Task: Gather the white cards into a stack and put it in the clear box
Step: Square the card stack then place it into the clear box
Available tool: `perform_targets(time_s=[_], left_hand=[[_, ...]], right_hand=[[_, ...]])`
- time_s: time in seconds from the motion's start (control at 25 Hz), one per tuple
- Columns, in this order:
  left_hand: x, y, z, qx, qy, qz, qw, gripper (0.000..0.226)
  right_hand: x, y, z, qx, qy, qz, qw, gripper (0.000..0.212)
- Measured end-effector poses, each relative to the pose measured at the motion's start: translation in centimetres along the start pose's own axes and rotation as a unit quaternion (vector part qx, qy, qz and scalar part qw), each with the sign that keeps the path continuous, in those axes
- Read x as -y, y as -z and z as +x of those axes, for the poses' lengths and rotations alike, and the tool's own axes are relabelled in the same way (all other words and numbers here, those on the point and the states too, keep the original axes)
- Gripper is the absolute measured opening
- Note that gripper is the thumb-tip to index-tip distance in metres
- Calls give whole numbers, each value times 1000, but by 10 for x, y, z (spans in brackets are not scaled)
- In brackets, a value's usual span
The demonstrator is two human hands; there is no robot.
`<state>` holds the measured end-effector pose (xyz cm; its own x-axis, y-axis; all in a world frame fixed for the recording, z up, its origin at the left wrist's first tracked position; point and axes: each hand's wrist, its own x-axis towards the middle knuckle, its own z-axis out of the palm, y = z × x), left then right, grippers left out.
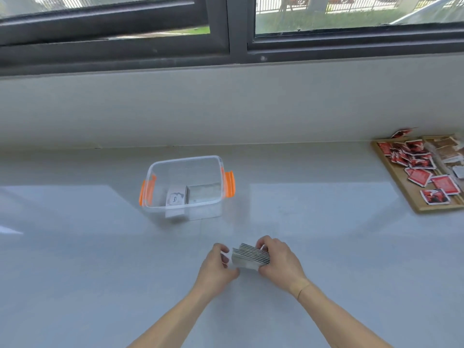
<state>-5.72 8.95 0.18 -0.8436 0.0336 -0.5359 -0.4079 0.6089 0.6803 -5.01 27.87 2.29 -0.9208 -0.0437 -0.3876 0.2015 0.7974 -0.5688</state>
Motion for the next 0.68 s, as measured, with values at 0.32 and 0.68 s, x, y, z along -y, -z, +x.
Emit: perform_targets(time_s=[0.32,0.68], left_hand=[[34,6,-38,17,-168,129,977,44],[52,-1,-35,-41,-213,256,942,38]], right_hand=[[11,-37,-32,8,108,-37,993,51],[7,-56,-35,-17,175,-137,975,50]])
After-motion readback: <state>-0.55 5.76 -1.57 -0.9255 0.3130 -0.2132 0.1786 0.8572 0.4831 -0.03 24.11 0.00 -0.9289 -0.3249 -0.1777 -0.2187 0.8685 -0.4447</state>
